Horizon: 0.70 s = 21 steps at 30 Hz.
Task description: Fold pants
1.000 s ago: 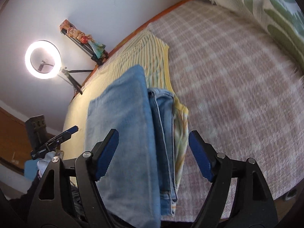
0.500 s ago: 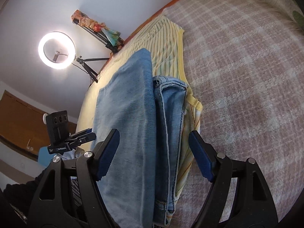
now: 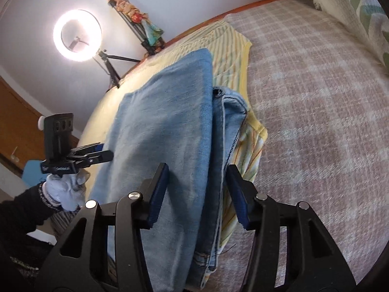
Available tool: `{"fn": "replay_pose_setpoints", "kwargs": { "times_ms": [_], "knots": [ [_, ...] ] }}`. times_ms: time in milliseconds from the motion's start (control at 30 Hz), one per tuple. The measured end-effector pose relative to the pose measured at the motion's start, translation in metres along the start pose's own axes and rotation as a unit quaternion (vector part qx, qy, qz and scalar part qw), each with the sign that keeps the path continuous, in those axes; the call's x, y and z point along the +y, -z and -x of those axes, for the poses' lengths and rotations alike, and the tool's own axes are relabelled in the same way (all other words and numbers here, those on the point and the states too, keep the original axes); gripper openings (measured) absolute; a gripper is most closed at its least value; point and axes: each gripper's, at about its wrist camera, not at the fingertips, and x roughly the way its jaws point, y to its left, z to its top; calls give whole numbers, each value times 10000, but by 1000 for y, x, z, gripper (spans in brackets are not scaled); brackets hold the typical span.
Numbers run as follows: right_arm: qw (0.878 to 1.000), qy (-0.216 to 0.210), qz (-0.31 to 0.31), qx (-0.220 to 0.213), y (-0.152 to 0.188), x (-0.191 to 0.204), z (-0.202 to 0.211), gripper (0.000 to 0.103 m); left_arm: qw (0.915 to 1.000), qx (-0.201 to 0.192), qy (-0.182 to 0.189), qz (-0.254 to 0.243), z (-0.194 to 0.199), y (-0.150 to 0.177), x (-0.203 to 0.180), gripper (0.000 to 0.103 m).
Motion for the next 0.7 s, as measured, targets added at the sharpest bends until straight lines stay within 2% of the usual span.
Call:
{"fn": "replay_pose_setpoints", "kwargs": {
  "times_ms": [67,100,167,200,233,267,367,433,467,567,600,667,700],
  "knots": [
    [9998,15,211,-11,0,6,0,53,10000,0,-17,-21,-1,-1,-1,69],
    [9996,50,285,57,-1,8,-3,59,10000,-2,-23,-23,-2,-1,-1,69],
    [9997,-19,160,156,-3,3,-10,61,10000,-5,-31,-31,-3,-2,-2,69],
    [9997,-147,41,168,-3,-1,-13,60,10000,-4,-42,-41,-4,-3,-3,69],
    [9997,-219,-3,138,-3,-2,-13,55,10000,-11,-48,-36,-5,-3,-5,69],
    [9993,-318,28,178,-4,1,-14,44,10000,-12,-48,-35,-5,-4,-5,69],
    [9989,-75,456,82,-2,17,-9,41,10000,-7,-56,-59,-5,-4,-6,69],
    [9991,-101,406,62,-2,15,-7,40,10000,-6,-64,-63,-6,-4,-6,69],
    [9993,-117,354,49,-2,13,-7,41,10000,-7,-70,-57,-6,-4,-7,69],
    [9993,-310,-5,218,-5,0,-16,62,9999,-4,-100,-6,-7,-3,-7,71],
    [9988,-432,-84,208,-5,-3,-18,61,10000,-6,-93,-4,-7,-4,-8,71],
    [9987,-458,-47,202,-7,0,-20,49,10000,-23,-65,-10,-7,-3,-8,71],
    [9993,-324,69,168,-7,6,-19,43,10000,-34,-32,29,-8,-4,-8,70]
  ]
}}
